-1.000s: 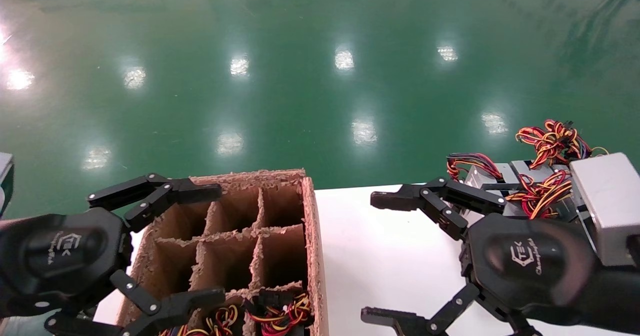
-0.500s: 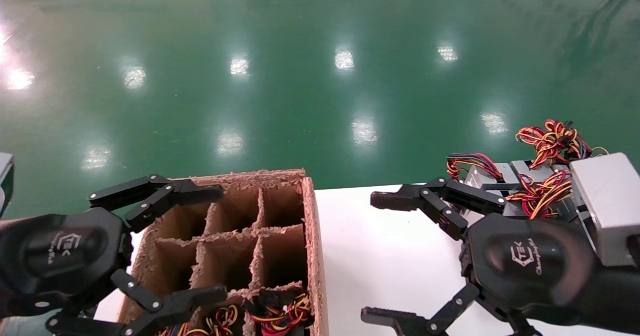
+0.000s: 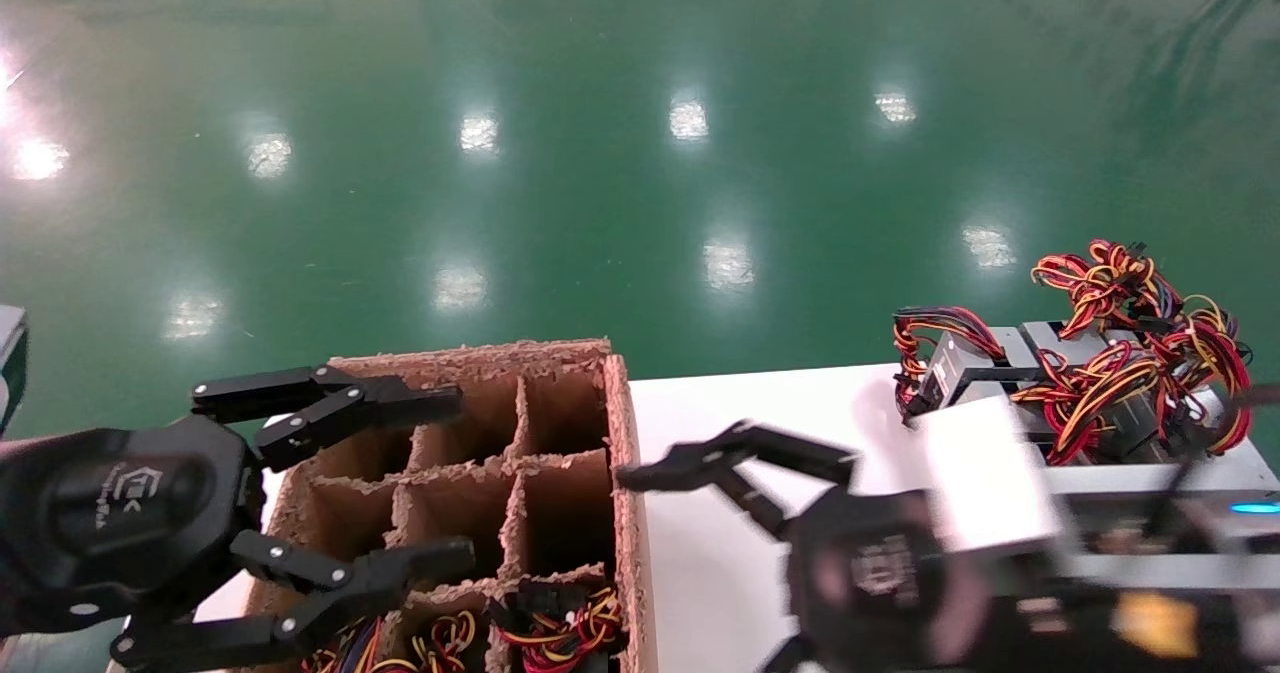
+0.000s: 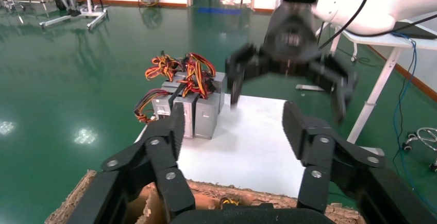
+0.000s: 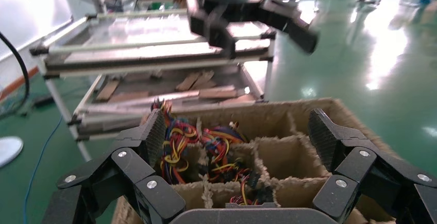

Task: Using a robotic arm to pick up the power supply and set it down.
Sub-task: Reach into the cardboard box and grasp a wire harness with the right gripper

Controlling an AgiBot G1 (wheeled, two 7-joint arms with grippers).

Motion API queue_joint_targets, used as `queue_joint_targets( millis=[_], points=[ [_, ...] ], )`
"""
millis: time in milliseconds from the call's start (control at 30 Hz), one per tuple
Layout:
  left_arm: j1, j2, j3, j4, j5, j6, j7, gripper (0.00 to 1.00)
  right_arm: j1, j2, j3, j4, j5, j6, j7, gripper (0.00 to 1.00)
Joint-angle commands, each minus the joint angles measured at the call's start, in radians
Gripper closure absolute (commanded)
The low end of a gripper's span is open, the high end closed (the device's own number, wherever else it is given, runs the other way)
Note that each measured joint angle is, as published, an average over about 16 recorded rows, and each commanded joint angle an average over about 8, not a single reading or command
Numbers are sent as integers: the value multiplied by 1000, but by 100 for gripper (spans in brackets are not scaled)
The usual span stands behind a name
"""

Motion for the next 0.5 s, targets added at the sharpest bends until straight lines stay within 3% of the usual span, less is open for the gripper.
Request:
queue_joint_targets(
  millis=[33, 500],
  points=[
    [0, 0, 0, 0, 0, 0, 0, 100, 19, -35, -27, -6, -39, -1, -7, 0],
    [0, 0, 0, 0, 0, 0, 0, 100, 122, -258, -158, -149, -205, -31, -102, 0]
  ],
)
